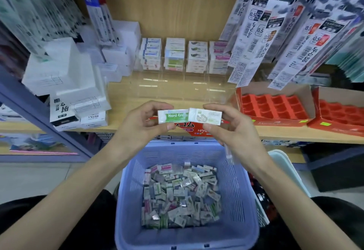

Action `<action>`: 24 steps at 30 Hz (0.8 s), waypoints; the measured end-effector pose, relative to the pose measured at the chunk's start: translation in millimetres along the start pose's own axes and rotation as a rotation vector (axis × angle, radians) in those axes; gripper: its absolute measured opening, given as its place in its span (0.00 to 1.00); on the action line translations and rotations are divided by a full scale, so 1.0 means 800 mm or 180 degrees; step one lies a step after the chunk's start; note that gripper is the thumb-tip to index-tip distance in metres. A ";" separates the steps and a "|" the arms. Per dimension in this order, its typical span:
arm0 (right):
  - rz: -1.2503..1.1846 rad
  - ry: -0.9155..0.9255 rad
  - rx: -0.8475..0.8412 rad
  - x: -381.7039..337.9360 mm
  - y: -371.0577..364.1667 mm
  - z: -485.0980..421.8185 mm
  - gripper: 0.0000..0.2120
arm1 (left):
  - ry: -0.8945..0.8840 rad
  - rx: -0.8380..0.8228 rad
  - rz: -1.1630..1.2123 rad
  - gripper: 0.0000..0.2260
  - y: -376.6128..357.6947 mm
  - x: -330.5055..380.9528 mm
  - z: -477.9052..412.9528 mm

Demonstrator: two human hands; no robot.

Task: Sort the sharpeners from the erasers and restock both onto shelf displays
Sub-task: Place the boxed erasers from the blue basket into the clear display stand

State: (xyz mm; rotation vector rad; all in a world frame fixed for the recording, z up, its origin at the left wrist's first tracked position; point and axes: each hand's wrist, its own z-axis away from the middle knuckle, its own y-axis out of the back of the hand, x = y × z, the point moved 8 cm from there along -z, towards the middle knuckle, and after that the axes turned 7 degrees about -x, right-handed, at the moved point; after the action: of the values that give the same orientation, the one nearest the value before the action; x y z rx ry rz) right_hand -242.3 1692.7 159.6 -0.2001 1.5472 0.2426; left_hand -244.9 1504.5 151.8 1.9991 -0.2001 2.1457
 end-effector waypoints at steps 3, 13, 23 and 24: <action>-0.0004 -0.0017 -0.0074 0.009 -0.004 -0.001 0.16 | 0.0037 -0.0127 -0.0030 0.14 -0.006 -0.002 0.002; 0.1667 0.0398 0.0217 -0.014 -0.016 -0.047 0.13 | -0.0103 0.0376 0.0042 0.14 0.053 0.006 -0.029; 0.2681 -0.0057 0.0499 -0.011 -0.011 -0.186 0.16 | -0.0314 0.0670 -0.0677 0.10 0.140 0.011 -0.111; 0.2862 -0.0110 0.0493 -0.007 -0.012 -0.196 0.16 | -0.0340 0.0759 -0.0873 0.10 0.146 0.011 -0.114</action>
State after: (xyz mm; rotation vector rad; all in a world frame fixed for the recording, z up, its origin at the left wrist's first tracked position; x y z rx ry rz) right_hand -390.3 1639.9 162.8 0.6385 1.5280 0.8175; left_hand -361.9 1412.7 157.8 2.1233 0.3121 1.9689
